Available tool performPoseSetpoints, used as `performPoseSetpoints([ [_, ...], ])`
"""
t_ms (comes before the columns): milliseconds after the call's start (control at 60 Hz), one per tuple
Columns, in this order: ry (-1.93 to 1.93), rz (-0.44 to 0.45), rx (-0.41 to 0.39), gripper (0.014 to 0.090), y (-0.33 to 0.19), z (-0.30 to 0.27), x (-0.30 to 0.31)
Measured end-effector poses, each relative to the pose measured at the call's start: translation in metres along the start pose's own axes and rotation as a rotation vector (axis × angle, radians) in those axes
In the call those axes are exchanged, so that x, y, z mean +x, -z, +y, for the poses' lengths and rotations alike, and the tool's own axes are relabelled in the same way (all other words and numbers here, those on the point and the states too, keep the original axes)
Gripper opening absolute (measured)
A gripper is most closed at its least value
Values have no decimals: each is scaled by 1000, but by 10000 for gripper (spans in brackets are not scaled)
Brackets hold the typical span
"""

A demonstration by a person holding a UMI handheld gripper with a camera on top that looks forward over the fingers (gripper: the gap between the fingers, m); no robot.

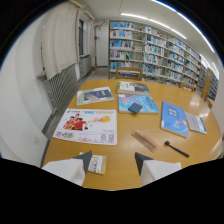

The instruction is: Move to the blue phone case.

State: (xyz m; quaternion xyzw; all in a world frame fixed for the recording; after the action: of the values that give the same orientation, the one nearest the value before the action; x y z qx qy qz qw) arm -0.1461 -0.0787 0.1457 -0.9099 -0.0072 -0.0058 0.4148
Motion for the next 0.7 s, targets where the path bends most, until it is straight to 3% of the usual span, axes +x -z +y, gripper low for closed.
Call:
performPoseSetpoints([
  [350, 3, 28, 9, 847, -16, -9, 35],
  [700, 8, 13, 28, 846, -78, -55, 79],
])
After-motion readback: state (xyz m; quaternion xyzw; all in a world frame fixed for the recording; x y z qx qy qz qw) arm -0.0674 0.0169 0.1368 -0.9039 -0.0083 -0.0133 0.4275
